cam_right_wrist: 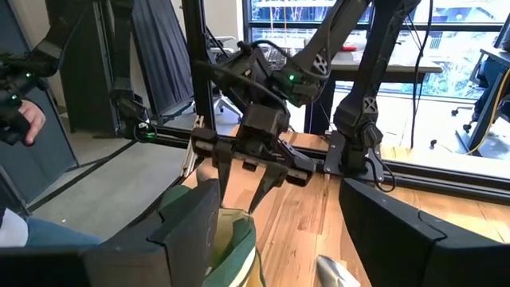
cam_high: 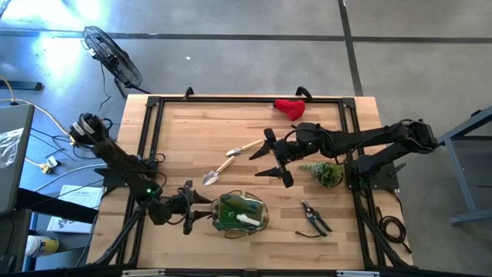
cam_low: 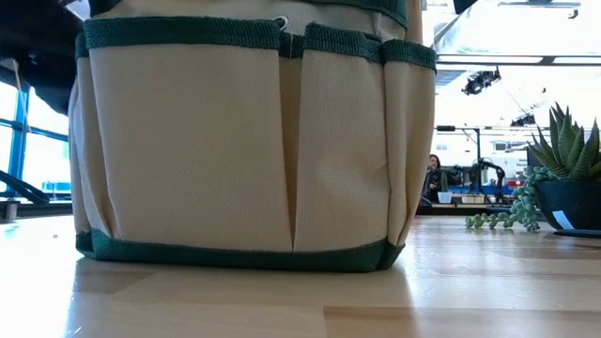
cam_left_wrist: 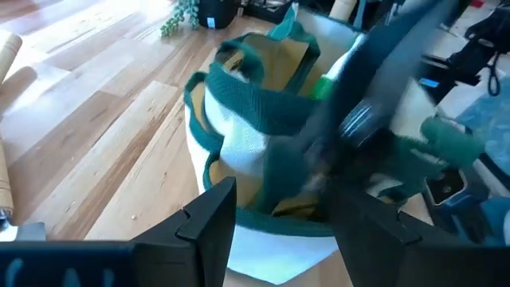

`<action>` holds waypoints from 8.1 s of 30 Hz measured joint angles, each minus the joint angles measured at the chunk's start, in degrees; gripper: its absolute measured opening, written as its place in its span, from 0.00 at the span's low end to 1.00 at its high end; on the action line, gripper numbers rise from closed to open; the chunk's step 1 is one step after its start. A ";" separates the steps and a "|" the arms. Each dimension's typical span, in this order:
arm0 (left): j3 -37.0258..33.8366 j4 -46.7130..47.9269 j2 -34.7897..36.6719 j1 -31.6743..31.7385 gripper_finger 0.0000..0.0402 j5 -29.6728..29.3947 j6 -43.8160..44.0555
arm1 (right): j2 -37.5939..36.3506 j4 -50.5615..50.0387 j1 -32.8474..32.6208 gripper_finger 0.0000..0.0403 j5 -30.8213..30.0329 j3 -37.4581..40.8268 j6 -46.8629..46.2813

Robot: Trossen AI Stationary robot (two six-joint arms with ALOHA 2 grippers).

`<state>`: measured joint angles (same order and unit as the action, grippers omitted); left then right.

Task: Pick & Place Garden tools in Gardening bag
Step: Put the top green shear scissors into the gardening bag, then put the red gloves into the gardening bag

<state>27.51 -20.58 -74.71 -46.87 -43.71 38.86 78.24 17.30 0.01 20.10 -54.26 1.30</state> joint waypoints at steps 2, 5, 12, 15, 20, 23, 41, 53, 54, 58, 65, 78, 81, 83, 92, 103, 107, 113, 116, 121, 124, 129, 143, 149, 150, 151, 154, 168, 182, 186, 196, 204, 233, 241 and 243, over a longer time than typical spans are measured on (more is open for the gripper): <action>0.00 0.77 1.02 0.00 0.46 0.10 0.01 | 0.00 0.00 0.00 0.62 0.00 0.00 0.00; 0.00 1.97 2.36 0.00 0.46 0.14 0.00 | 0.00 0.00 0.00 0.62 0.00 0.00 0.00; 0.00 7.37 7.06 0.00 0.46 -0.58 0.00 | 0.00 -0.02 0.00 0.62 0.04 0.00 0.00; 0.00 11.38 10.04 0.00 0.46 -0.87 0.22 | 0.00 -0.02 0.00 0.62 1.26 0.00 0.00; 0.00 16.84 16.05 0.00 0.46 -1.44 1.13 | 0.00 0.00 -0.02 0.62 1.55 0.00 0.00; 0.00 21.77 20.05 0.00 0.46 -2.02 2.97 | 0.00 0.00 0.00 0.62 1.55 0.00 0.18; 0.02 39.78 28.41 0.04 0.46 -17.54 5.14 | -4.54 -1.26 7.05 0.62 -62.90 0.02 7.96; 0.02 41.92 28.84 2.82 0.46 -23.16 6.26 | -4.05 -27.39 25.03 0.58 -40.24 0.02 -15.81; 0.02 41.92 29.18 3.96 0.46 -21.80 6.26 | -3.86 -29.46 26.91 0.57 -36.73 0.02 -17.63; 0.02 41.82 30.03 9.94 0.46 -15.15 6.38 | -2.60 -32.06 33.40 0.55 -27.78 0.02 -19.19; 0.02 41.81 29.83 17.87 0.46 -5.17 7.72 | -0.10 -31.03 40.51 0.54 -21.16 0.02 -17.27; 0.02 41.73 29.85 22.69 0.46 -2.66 9.65 | 6.50 -33.85 42.03 0.54 -18.04 0.02 -14.99; 0.02 41.78 29.85 22.99 0.46 -2.31 9.65 | 6.64 -34.13 42.03 0.54 -18.39 0.02 -14.99; 0.02 41.77 29.83 22.97 0.46 -2.22 9.67 | 6.64 -34.62 42.01 0.54 -18.55 0.00 -14.99; 0.02 41.81 29.83 22.88 0.46 2.55 12.59 | 6.64 -36.37 42.03 0.54 -23.50 0.00 -15.01; 0.02 41.80 29.83 22.88 0.46 -0.21 10.01 | 6.64 -39.69 41.62 0.54 -24.72 0.00 -16.69; 0.02 41.82 29.83 22.88 0.46 -1.85 9.16 | 6.64 -40.65 41.62 0.54 -24.75 0.00 -16.72; 0.02 42.05 29.83 22.88 0.46 -1.83 8.99 | 9.44 -40.47 41.62 0.52 -27.98 -0.07 -16.57; 0.02 42.10 29.83 22.88 0.46 -1.80 8.99 | 12.81 -38.65 41.66 0.51 -27.86 -0.07 -16.13; 0.02 42.23 29.83 22.88 0.46 -1.82 8.99 | 17.76 -32.83 41.62 0.50 -32.45 -0.07 -15.40; 0.02 42.21 29.83 22.88 0.46 -1.78 8.99 | 19.64 -31.16 41.62 0.49 -34.69 -0.07 -15.02; 0.02 42.21 29.83 22.88 0.46 -1.78 8.99 | 21.61 -30.82 41.61 0.49 -36.55 -0.07 -14.95; 0.02 42.19 29.83 22.88 0.46 -2.02 9.38 | 25.31 -28.88 41.70 0.44 -38.35 -0.11 -14.97; 0.02 42.17 29.81 22.88 0.46 -1.63 9.41 | 26.10 -28.72 41.70 0.35 -38.50 -0.17 -14.80; 0.02 42.19 29.81 22.88 0.46 -1.63 9.41 | 26.10 -28.76 41.70 0.33 -38.49 -0.17 -14.75; 0.02 42.17 29.81 22.88 0.46 -1.60 9.41 | 26.10 -28.76 41.70 0.30 -38.48 -0.17 -14.64; 0.02 42.17 29.81 22.88 0.46 -1.41 9.43 | 26.12 -28.81 41.72 0.20 -38.47 -0.17 -13.11; 0.02 42.19 29.81 22.86 0.46 -0.56 9.48 | 26.23 -28.14 39.64 0.04 -38.69 -0.04 -10.53; 0.02 43.24 29.81 22.86 0.46 -0.60 9.47 | 26.32 -26.10 37.07 0.03 -37.55 0.02 -9.99; 0.02 43.24 29.81 22.86 0.46 -0.60 9.45 | 26.32 -26.08 36.96 0.03 -37.65 0.02 -9.97; 0.02 43.57 29.81 22.86 0.46 -0.86 9.45 | 26.32 -24.70 34.06 0.03 -39.19 0.07 -7.57; 0.02 43.57 29.81 22.86 0.46 -0.99 9.45 | 26.24 -22.74 30.97 0.03 -39.16 0.07 -5.84; 0.02 43.73 29.81 22.86 0.46 -1.58 9.45 | 23.78 -17.48 21.98 0.04 -39.52 0.07 -0.24; 0.02 44.13 29.81 22.86 0.46 -1.65 9.43 | 18.12 -17.84 20.53 0.04 -39.52 0.04 0.09; 0.02 44.22 29.81 22.86 0.46 -1.65 9.45 | 16.64 -17.92 20.06 0.04 -39.52 0.04 0.47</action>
<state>27.53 23.64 -44.91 -24.01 -45.36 48.31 94.88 -0.62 20.07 -19.42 -54.22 1.77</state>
